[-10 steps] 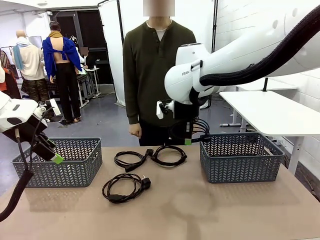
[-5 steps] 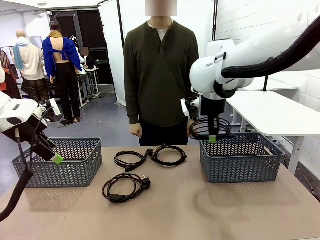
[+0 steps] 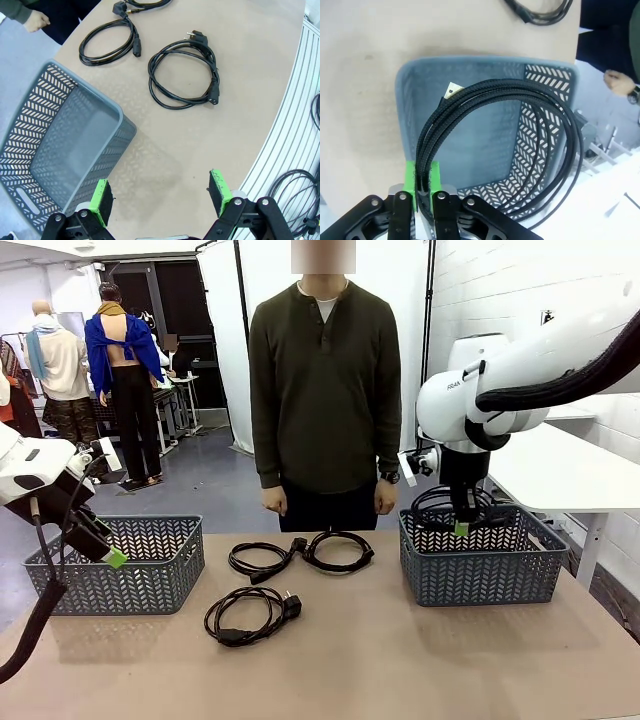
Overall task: Organize the cables according to human instructions.
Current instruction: Pick up a bundle of cables and place it in the basket indicated by the human.
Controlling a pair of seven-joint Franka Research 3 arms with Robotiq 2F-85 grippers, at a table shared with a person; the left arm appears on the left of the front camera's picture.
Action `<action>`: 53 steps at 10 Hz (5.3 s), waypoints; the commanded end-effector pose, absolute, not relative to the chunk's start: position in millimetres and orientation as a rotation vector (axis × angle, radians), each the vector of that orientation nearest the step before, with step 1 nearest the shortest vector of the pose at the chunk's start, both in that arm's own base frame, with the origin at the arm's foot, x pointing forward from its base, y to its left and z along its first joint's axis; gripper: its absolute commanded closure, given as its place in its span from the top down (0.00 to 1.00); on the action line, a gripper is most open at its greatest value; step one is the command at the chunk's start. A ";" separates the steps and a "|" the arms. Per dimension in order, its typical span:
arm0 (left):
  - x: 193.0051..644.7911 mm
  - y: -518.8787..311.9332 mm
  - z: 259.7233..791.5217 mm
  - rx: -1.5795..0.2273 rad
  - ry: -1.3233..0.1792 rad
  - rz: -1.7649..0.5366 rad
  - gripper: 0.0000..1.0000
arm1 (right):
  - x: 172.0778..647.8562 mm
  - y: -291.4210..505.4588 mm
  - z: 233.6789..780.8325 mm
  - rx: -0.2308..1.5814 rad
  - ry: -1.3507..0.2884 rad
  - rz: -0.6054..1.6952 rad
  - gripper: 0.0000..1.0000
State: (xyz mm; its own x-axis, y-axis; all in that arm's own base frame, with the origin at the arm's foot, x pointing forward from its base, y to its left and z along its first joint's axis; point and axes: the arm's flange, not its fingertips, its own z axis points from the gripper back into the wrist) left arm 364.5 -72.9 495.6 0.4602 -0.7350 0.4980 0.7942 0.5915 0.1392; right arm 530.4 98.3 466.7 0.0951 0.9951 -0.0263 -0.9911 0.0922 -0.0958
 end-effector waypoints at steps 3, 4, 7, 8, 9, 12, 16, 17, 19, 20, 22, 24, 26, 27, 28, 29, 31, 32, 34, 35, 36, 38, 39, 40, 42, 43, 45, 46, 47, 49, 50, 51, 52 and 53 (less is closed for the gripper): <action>363.4 -72.8 494.5 -0.134 -0.552 -0.933 1.00 | 550.3 81.2 452.7 -0.119 -0.043 1.550 0.00; 363.4 -72.8 494.5 -0.134 -0.552 -0.933 1.00 | 555.1 80.0 450.3 -0.127 -0.042 1.554 0.00; 363.4 -72.8 494.5 -0.134 -0.552 -0.933 1.00 | 565.1 77.5 443.4 -0.124 -0.041 1.554 0.00; 363.4 -72.8 494.5 -0.134 -0.552 -0.933 1.00 | 567.5 77.8 442.3 -0.122 -0.043 1.558 0.00; 363.4 -72.8 494.5 -0.134 -0.552 -0.933 1.00 | 570.0 77.2 439.3 -0.114 -0.044 1.556 0.00; 363.4 -72.8 494.5 -0.134 -0.552 -0.933 1.00 | 574.3 77.2 436.0 -0.087 -0.055 1.532 0.58; 363.4 -72.8 494.5 -0.134 -0.552 -0.933 1.00 | 578.6 78.1 443.0 -0.081 -0.073 1.468 1.00; 363.4 -72.8 494.5 -0.134 -0.552 -0.933 1.00 | 579.1 78.3 444.2 -0.077 -0.071 1.462 1.00; 363.4 -72.8 494.5 -0.134 -0.552 -0.933 1.00 | 580.0 79.3 449.3 -0.076 -0.071 1.449 1.00; 363.4 -72.8 494.5 -0.134 -0.552 -0.933 1.00 | 581.0 80.6 452.1 -0.078 -0.066 1.450 1.00; 363.4 -72.8 494.5 -0.134 -0.552 -0.933 1.00 | 582.2 83.0 453.2 -0.104 -0.063 1.427 1.00; 363.4 -72.8 494.5 -0.134 -0.552 -0.933 1.00 | 577.7 79.7 452.8 -0.098 -0.069 1.459 1.00; 363.4 -72.8 494.5 -0.134 -0.552 -0.933 1.00 | 578.3 80.1 453.4 -0.098 -0.071 1.436 1.00; 363.4 -72.8 494.5 -0.134 -0.552 -0.933 1.00 | 574.3 86.0 462.0 -0.088 -0.085 1.377 1.00; 363.4 -72.8 494.5 -0.134 -0.552 -0.933 1.00 | 569.5 92.2 474.4 -0.075 -0.093 1.308 1.00; 363.4 -72.8 494.5 -0.134 -0.552 -0.933 1.00 | 557.6 99.8 485.8 -0.063 -0.101 1.254 1.00; 363.4 -72.8 494.5 -0.134 -0.552 -0.933 1.00 | 533.1 119.3 502.1 -0.081 -0.127 1.165 1.00; 363.4 -72.8 494.5 -0.134 -0.552 -0.933 1.00 | 521.2 128.0 508.8 -0.082 -0.155 1.135 1.00; 363.4 -72.8 494.5 -0.134 -0.552 -0.933 1.00 | 495.3 143.3 513.2 -0.029 -0.254 1.080 1.00; 363.4 -72.8 494.5 -0.134 -0.552 -0.933 1.00 | 480.6 152.8 510.5 0.020 -0.325 1.063 1.00; 363.4 -72.8 494.5 -0.134 -0.552 -0.933 1.00 | 472.7 158.7 507.9 0.062 -0.349 1.067 1.00; 363.4 -72.8 494.5 -0.134 -0.552 -0.933 1.00 | 451.1 176.1 496.5 0.106 -0.404 1.060 1.00; 363.4 -72.8 494.5 -0.134 -0.552 -0.933 1.00 | 442.6 182.6 491.7 0.105 -0.423 1.050 1.00; 363.4 -72.8 494.5 -0.134 -0.552 -0.933 1.00 | 435.0 188.8 485.5 0.107 -0.425 1.061 1.00; 363.4 -72.8 494.5 -0.134 -0.552 -0.933 1.00 | 426.0 197.1 475.9 0.113 -0.423 1.060 1.00; 363.4 -72.8 494.5 -0.134 -0.552 -0.933 1.00 | 423.9 198.6 472.8 0.114 -0.415 1.056 1.00; 363.4 -72.8 494.5 -0.134 -0.552 -0.933 1.00 | 428.9 201.5 477.2 0.096 -0.395 1.087 1.00; 363.4 -72.8 494.5 -0.134 -0.552 -0.933 1.00 | 428.9 201.5 477.2 0.096 -0.395 1.087 1.00; 363.4 -72.8 494.5 -0.134 -0.552 -0.933 1.00 | 428.9 201.5 477.2 0.096 -0.395 1.087 1.00; 363.4 -72.8 494.5 -0.134 -0.552 -0.933 1.00 | 428.9 201.5 477.2 0.096 -0.395 1.087 1.00; 363.4 -72.8 494.5 -0.134 -0.552 -0.933 1.00 | 428.9 201.5 477.2 0.096 -0.395 1.087 1.00; 363.4 -72.8 494.5 -0.134 -0.552 -0.933 1.00 | 428.9 201.5 477.2 0.096 -0.395 1.087 1.00; 363.4 -72.8 494.5 -0.134 -0.552 -0.933 1.00 | 428.9 201.5 477.2 0.096 -0.395 1.087 1.00; 363.4 -72.8 494.5 -0.134 -0.552 -0.933 1.00 | 428.9 201.5 477.2 0.096 -0.395 1.087 1.00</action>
State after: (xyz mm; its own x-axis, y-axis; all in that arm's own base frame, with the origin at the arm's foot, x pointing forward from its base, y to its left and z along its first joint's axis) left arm 364.5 -72.9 495.3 0.4606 -0.7351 0.4975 0.7942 0.5916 0.1388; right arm 428.5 201.7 476.9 0.4043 0.8411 0.3594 -0.8757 0.4693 -0.1132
